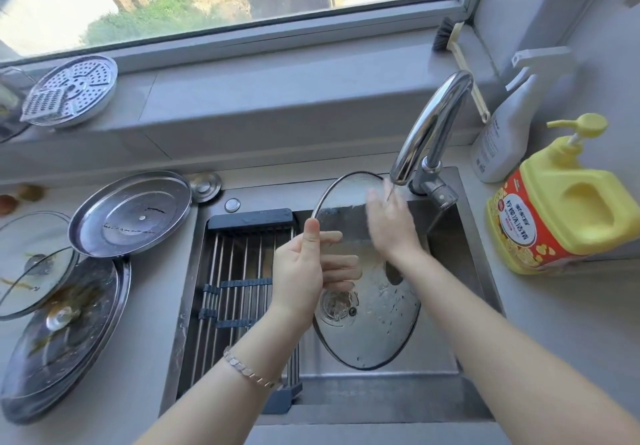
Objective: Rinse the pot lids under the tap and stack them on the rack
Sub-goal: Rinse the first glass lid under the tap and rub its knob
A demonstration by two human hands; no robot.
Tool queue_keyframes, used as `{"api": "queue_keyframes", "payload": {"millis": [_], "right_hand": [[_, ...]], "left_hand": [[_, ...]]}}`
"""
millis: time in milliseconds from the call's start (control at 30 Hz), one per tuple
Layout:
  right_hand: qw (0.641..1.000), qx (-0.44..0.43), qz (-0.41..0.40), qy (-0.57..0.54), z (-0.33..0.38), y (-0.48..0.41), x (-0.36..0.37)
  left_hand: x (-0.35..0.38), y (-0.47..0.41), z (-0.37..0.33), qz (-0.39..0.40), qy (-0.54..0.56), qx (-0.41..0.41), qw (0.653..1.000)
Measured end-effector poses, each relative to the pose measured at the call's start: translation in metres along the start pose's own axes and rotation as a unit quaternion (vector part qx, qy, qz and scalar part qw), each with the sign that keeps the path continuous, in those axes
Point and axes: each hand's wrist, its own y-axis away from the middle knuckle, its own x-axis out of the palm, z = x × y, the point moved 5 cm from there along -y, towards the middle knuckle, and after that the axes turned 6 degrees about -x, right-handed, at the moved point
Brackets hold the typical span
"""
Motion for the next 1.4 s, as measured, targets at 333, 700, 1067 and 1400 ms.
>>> {"api": "queue_keyframes", "payload": {"millis": [333, 700, 1067, 1400], "right_hand": [[0.958, -0.273, -0.072, 0.043, 0.071, 0.072, 0.016], [0.963, -0.242, -0.009, 0.114, 0.081, 0.052, 0.004], [0.964, -0.248, -0.013, 0.098, 0.044, 0.106, 0.019], [0.997, -0.064, 0.012, 0.045, 0.024, 0.117, 0.017]], "left_hand": [[-0.011, -0.018, -0.004, -0.107, 0.032, 0.012, 0.994], [-0.010, -0.010, -0.005, -0.117, 0.085, -0.001, 0.989], [-0.026, -0.005, 0.009, -0.141, 0.182, -0.024, 0.973], [-0.034, -0.002, 0.009, -0.195, 0.227, -0.019, 0.954]]}}
